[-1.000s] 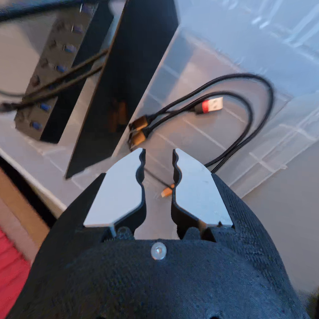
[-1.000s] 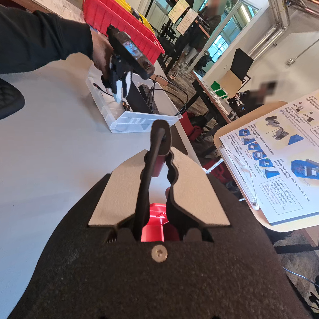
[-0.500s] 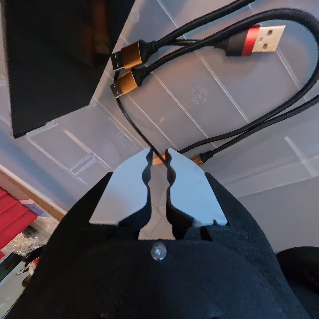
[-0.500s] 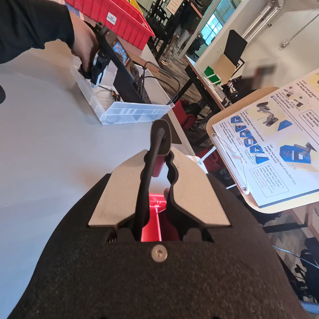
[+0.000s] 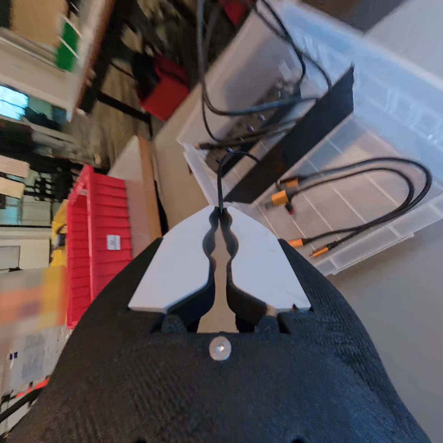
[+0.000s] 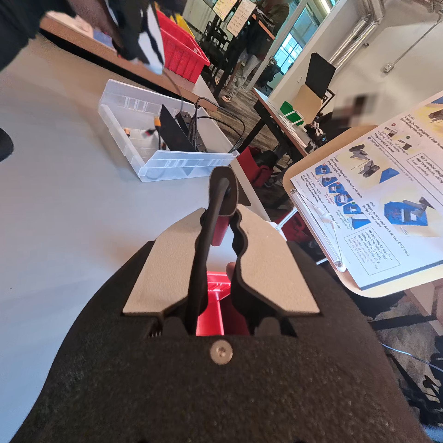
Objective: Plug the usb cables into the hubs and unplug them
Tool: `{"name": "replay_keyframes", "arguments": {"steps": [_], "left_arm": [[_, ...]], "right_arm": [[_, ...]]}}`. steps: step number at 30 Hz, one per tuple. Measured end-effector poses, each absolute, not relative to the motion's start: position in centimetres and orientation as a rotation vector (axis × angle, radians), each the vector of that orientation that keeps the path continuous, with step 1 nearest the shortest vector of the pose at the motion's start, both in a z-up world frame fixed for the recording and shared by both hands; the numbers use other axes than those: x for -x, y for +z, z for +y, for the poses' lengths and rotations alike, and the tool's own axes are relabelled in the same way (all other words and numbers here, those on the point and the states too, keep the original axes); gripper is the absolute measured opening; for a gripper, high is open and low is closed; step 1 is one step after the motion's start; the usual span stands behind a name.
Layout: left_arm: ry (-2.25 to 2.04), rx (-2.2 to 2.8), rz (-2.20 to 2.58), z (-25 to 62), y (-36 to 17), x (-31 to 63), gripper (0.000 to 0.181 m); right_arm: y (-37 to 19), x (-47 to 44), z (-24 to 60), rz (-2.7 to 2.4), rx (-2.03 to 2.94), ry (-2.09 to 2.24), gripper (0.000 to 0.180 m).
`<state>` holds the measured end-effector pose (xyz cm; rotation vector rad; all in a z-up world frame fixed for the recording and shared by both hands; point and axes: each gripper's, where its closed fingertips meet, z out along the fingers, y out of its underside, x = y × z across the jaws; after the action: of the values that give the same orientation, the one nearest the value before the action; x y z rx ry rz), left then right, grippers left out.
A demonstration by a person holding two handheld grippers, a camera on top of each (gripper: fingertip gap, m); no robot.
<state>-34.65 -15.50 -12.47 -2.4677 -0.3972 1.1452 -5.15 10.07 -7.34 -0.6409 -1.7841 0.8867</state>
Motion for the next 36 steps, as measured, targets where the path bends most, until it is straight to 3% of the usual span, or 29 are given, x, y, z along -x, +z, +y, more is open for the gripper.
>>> {"name": "replay_keyframes", "arguments": {"steps": [5,10,13,16,22,25,30,36], "left_arm": [[1.169,2.098,-0.284,-14.0,-5.2,31.7,0.003],[0.506,1.872,-0.03,-8.2,-3.5,24.6,0.003],[0.157,1.956,0.105,-4.7,-6.9,20.7,0.003],[-0.121,2.185,0.239,-1.6,-13.7,17.1,0.003],[-0.247,2.607,0.41,-0.4,-25.7,14.6,0.004],[-0.194,2.65,0.495,-1.0,-26.5,14.5,0.008],[0.001,2.548,0.501,-0.3,-23.8,15.8,0.03],[-0.053,2.402,0.785,0.2,-22.5,11.4,0.032]], "right_arm": [[-7.4,5.1,9.6,-1.787,0.629,0.897,0.017],[-7.1,4.8,9.3,-1.784,0.612,0.926,0.017],[-6.9,4.6,9.6,-1.78,0.618,0.924,0.018],[-6.7,4.3,10.0,-1.774,0.625,0.919,0.018],[-6.5,3.9,10.3,-1.779,0.617,0.9,0.018],[-6.4,3.8,10.3,-1.784,0.606,0.91,0.018],[-6.8,4.0,10.3,-1.799,0.604,0.926,0.018],[-7.2,4.0,10.0,-1.818,0.601,0.948,0.018]]}}
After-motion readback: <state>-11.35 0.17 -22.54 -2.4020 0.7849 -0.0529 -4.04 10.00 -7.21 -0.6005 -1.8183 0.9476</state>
